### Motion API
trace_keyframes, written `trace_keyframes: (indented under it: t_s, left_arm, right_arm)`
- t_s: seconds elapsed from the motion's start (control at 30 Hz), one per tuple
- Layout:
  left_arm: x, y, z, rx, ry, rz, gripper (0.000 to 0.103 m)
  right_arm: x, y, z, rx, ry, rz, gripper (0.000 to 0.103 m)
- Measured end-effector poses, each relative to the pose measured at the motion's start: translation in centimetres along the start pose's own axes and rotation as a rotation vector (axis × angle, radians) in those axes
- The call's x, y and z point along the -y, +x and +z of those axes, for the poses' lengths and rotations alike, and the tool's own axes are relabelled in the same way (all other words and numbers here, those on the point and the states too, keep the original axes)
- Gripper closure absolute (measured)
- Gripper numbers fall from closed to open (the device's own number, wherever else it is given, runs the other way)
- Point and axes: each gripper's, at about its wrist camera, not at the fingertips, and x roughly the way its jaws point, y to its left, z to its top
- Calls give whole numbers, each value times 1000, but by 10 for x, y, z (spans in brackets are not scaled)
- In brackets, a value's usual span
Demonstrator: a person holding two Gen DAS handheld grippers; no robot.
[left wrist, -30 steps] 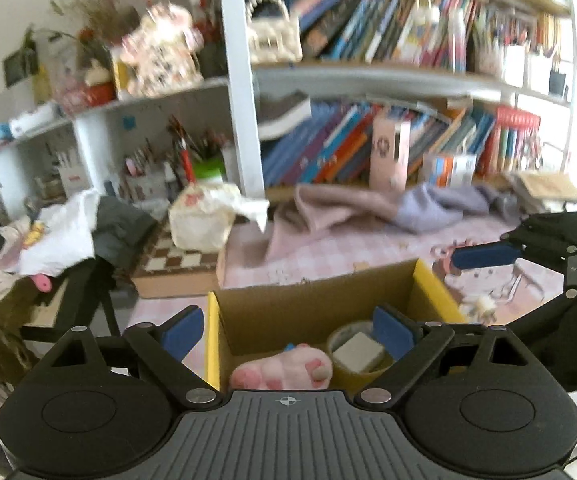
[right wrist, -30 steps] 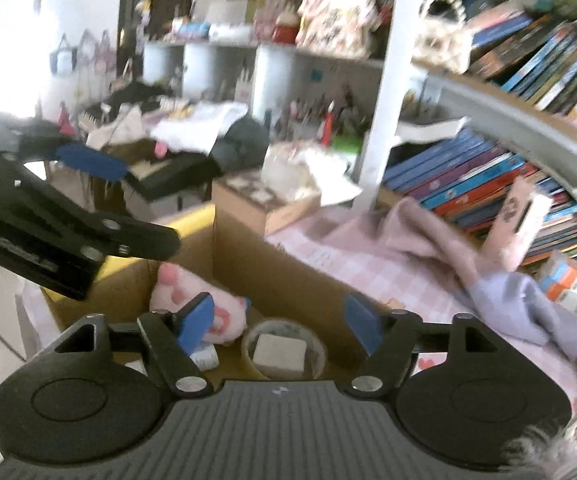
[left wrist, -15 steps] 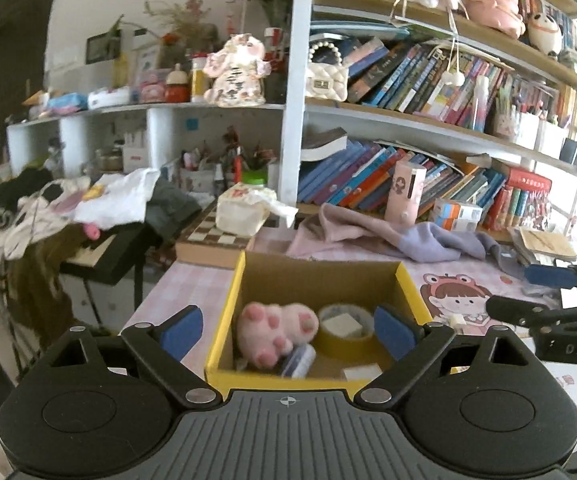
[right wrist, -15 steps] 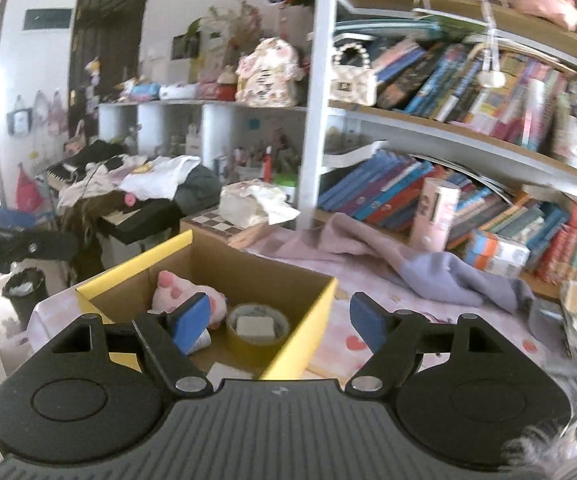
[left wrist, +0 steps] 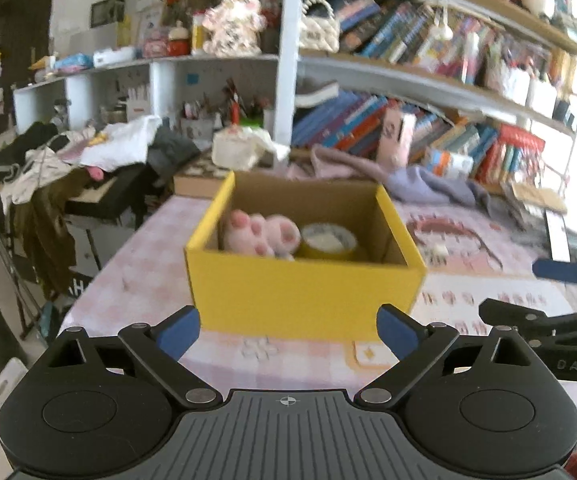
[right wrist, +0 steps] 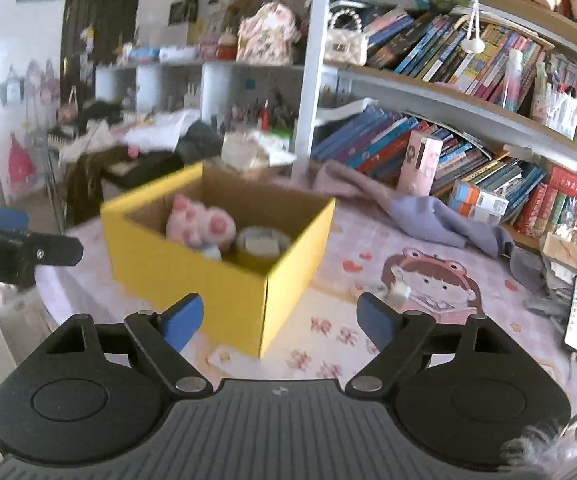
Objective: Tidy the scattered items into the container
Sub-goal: 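Open both grippers and lift them out of the yellow box, then move both tools across the mat toward the card box and white charger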
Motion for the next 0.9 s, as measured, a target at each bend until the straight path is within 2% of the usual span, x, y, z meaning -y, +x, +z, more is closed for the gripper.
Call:
trace_keyframes:
  t_s: [0.07,0.23,0.37,0.9]
  left_arm:
    - [8,2,-9,-27,29,-6,6]
    - [29,9,-22,-96,83,-80,6]
    - [43,13,-26,-129,133,-113,6]
    - [80,25,-33,-172,178,-233,6]
  right_arm:
    - [-5,-2,-9,-18,-24,-10,19]
    - [-4,-3,-22,-93,7,5,18]
    - [2,-5,-27,-129,27,-24,18]
    - [28,-26,-50,-182,93,-138,18]
